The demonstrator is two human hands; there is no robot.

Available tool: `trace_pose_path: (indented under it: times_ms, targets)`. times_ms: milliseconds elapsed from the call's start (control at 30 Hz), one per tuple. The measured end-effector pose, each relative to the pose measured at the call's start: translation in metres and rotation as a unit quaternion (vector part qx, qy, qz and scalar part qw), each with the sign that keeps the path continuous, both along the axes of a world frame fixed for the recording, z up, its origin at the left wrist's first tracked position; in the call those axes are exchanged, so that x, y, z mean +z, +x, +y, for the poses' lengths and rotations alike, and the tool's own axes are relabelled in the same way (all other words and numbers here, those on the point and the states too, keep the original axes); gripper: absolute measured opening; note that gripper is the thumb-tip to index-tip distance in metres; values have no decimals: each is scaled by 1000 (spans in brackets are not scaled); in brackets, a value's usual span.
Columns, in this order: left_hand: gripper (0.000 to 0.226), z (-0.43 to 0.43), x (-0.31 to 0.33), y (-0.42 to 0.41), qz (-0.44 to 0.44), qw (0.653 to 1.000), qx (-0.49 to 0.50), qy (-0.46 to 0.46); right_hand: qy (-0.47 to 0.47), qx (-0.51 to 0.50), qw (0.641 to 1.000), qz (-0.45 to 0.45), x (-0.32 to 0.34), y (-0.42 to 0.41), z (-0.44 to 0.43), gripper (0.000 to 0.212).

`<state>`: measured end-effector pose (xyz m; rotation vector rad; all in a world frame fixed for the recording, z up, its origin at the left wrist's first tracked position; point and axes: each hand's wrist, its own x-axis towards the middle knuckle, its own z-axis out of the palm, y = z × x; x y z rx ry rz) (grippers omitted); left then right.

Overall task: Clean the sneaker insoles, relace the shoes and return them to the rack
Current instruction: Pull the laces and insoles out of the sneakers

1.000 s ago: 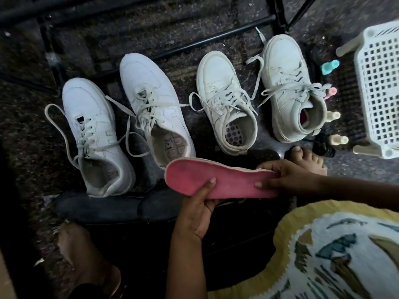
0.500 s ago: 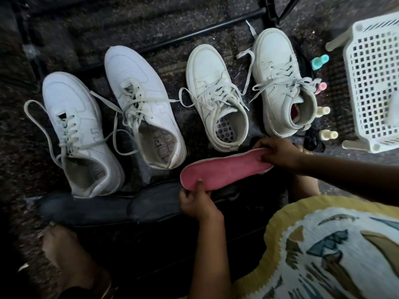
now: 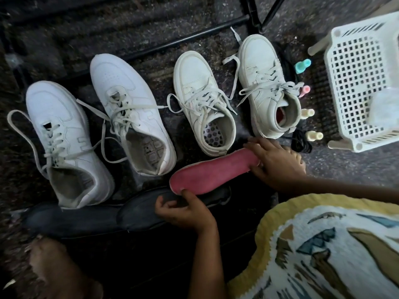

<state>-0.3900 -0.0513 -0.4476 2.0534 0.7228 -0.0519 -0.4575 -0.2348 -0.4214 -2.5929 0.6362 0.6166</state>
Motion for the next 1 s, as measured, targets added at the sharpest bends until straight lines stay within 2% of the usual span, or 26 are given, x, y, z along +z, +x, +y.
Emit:
trace_pose_path:
  times_ms: [100, 200, 300, 433, 567, 667, 767, 833, 900, 1000]
  targets:
    - [59, -10, 6, -14, -50, 990, -118, 55, 5, 19, 991, -134, 21, -7, -7, 33]
    - [50, -26, 13, -35, -81, 968, -226, 73, 9, -65, 971, -228, 36, -7, -30, 21]
    - [41, -49, 21, -47, -142, 936, -318, 58, -33, -135, 954, -267, 40, -5, -59, 15]
    - [19, -93, 46, -26, -177, 896, -405, -29, -76, -166, 946, -267, 34, 2, -89, 13]
    - [19, -147, 59, 13, -126, 876, -448, -128, -55, -193, 940, -275, 32, 15, -107, 26]
    - [25, -177, 55, 31, -84, 851, -507, -109, -30, -170, 954, -245, 29, 31, -120, 30]
    - [33, -195, 47, 46, -69, 853, -511, -79, -26, -138, 976, -165, 22, 47, -131, 46]
    - [41, -202, 43, 56, -30, 844, -534, -40, -11, -141, 980, -143, 23, 53, -133, 54]
    - [40, -206, 39, 65, -10, 817, -577, 4, -19, -138, 980, -140, 26, 55, -133, 48]
    - [25, -208, 38, 76, -6, 793, -605, 72, -43, -115, 981, -150, 29, 56, -131, 35]
